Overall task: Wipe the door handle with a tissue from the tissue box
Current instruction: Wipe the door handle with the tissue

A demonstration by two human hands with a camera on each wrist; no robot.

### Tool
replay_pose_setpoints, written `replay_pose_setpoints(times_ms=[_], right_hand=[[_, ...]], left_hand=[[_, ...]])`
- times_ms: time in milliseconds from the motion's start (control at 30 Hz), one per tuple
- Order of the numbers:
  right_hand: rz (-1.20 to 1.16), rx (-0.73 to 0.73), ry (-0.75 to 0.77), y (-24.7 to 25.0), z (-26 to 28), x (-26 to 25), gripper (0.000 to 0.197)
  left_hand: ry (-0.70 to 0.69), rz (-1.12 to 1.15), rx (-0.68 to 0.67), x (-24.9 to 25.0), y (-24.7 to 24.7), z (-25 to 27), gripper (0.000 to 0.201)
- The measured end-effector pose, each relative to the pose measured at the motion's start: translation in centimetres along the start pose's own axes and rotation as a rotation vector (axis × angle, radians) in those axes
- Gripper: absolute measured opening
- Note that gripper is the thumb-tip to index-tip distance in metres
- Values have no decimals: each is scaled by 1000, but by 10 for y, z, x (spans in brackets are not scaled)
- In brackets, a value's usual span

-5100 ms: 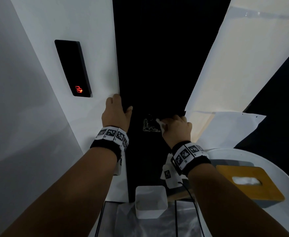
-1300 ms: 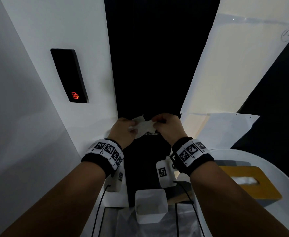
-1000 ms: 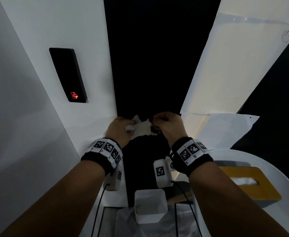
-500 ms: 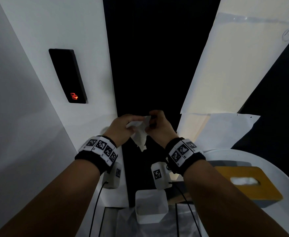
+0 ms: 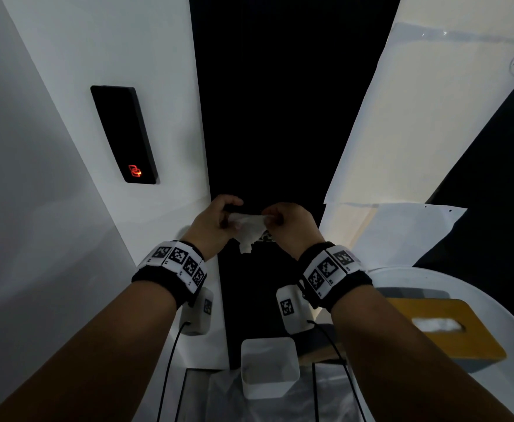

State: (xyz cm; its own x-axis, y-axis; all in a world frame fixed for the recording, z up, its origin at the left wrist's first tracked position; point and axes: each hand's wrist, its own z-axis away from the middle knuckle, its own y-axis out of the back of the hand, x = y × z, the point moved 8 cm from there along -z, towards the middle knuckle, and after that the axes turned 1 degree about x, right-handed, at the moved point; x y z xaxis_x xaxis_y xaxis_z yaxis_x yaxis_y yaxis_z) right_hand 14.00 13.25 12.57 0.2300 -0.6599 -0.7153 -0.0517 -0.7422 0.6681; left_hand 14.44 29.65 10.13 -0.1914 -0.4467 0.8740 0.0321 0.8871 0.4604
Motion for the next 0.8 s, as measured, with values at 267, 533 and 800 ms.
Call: replay_pose_setpoints(times_ms=[267,533,800], right_hand=[[73,78,-11,11,-2,10,15],[229,1,-108,9,6,30,21],[379,42,-111,13,11,42,21]], left_hand=[[-42,-150,-112,9,-13,7,33],[-160,-396,30,12,-16,5,15],[-203,-374,150,18,-37,11,7]])
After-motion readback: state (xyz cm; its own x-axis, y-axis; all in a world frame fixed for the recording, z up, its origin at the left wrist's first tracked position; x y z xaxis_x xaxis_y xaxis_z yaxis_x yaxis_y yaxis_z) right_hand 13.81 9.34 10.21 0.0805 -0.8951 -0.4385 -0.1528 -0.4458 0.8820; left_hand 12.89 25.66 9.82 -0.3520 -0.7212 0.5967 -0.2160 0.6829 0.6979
